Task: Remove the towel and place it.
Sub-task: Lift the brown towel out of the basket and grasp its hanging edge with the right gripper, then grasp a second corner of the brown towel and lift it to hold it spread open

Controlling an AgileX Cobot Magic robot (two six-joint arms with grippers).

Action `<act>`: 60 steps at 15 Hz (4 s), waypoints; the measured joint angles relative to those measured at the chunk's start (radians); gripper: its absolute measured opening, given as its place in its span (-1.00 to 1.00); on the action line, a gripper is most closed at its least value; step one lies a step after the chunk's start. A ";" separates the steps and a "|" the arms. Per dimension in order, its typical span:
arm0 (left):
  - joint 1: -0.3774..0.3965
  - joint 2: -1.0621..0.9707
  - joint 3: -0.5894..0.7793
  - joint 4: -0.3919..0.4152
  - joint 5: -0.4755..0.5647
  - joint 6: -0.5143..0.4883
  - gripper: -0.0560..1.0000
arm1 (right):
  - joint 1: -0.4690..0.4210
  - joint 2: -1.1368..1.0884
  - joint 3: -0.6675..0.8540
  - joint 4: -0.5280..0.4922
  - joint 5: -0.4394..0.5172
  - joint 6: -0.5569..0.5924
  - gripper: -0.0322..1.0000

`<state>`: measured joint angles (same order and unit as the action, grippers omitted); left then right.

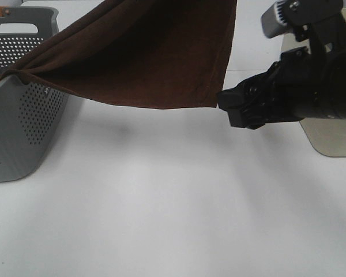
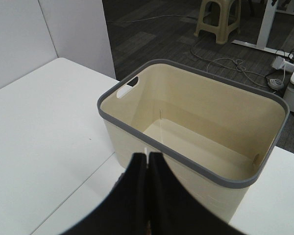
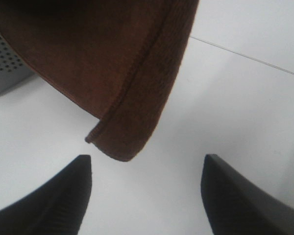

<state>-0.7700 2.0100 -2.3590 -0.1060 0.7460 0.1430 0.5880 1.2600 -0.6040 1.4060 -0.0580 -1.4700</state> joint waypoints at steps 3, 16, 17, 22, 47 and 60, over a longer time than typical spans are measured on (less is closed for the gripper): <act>0.000 0.000 0.000 -0.001 -0.012 -0.005 -0.89 | 0.082 0.106 -0.033 0.017 -0.142 0.053 0.29; 0.000 0.000 0.000 -0.002 -0.012 -0.007 -0.89 | 0.099 0.208 -0.166 0.019 -0.227 0.261 0.50; 0.000 0.000 0.000 -0.002 -0.012 -0.007 -0.89 | 0.099 0.210 -0.166 0.025 -0.236 0.254 0.46; 0.000 0.001 0.000 0.008 -0.012 -0.007 -0.89 | 0.099 0.204 -0.166 0.229 -0.317 0.013 0.11; 0.052 0.138 0.000 0.283 -0.011 -0.222 -0.89 | 0.099 0.081 -0.198 0.335 -0.187 -0.374 -0.94; 0.054 0.060 0.000 0.277 0.248 -0.219 -0.89 | 0.099 0.227 -0.371 -1.496 0.615 1.636 -0.94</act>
<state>-0.7160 2.0700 -2.3590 0.1710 0.9940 -0.0760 0.6870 1.4870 -0.9750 -0.0900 0.5570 0.1660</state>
